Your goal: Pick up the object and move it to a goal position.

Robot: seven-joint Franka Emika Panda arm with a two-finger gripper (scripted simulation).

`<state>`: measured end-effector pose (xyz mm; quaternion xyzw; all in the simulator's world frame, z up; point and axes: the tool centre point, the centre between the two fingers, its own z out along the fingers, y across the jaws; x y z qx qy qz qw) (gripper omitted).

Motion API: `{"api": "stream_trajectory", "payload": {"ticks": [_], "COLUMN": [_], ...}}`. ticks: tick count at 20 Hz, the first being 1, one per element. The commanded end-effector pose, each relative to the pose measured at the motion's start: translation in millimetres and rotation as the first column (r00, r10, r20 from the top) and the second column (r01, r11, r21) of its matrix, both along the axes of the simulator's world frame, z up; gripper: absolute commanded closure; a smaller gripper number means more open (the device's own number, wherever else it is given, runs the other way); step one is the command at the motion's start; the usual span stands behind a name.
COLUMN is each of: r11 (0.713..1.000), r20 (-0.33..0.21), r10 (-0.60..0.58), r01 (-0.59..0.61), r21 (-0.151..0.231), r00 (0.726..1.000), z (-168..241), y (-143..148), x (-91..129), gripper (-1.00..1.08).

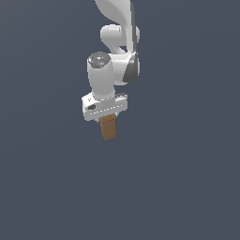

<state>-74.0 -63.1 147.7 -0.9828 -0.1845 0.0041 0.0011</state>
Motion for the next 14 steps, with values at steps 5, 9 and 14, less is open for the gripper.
{"api": "stream_trajectory", "payload": {"ticks": [5, 9, 14], "r11": [1.0, 1.0, 1.0], "r20": [0.009, 0.009, 0.009], "r10": [0.0, 0.0, 0.0], "r01": [0.0, 0.0, 0.0], "r21": [-0.001, -0.001, -0.001], "r00": [1.0, 1.0, 1.0], "z": [8.6, 10.3, 11.0], "y": [-55.8, -75.2, -83.4], "x": [15.2, 20.6, 23.0], "gripper": [1.08, 1.08, 1.08]}}
